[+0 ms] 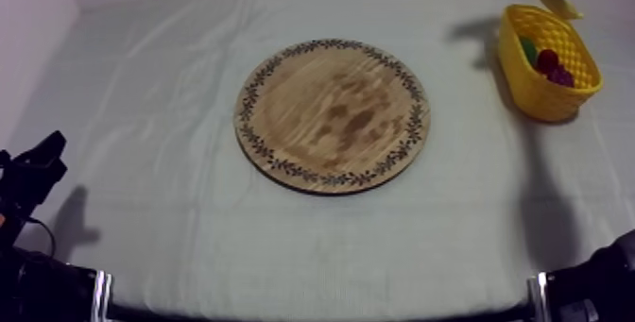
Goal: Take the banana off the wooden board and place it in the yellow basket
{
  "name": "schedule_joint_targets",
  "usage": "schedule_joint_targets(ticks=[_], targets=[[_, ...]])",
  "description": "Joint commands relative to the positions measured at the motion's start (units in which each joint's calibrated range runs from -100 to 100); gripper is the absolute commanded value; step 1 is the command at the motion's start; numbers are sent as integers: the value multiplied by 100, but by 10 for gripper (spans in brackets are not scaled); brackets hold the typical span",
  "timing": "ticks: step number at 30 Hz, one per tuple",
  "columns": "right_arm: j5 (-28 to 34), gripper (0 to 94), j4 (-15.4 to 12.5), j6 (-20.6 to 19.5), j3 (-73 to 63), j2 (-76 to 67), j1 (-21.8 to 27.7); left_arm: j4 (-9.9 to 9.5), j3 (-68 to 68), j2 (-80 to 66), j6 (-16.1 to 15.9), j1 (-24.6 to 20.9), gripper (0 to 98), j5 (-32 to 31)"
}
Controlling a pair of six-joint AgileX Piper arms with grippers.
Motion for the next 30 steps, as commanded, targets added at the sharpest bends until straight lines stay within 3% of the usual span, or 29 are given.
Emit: schedule_joint_targets(ticks=[1,6,11,21,30], targets=[[-55,318,25,-32,42,2,90,2,0,0,2,2,1,0],[-125,539,104,-158,148,-92,183,2,0,0,2,2,1,0],[-161,592,-31,-102,324,-429,222,2,0,0,2,2,1,0],[-176,557,-274,-144,1283,-1968,-34,2,0,0,2,2,1,0],[-181,382,-445,-429,2250,-3666,-356,2,0,0,2,2,1,0]])
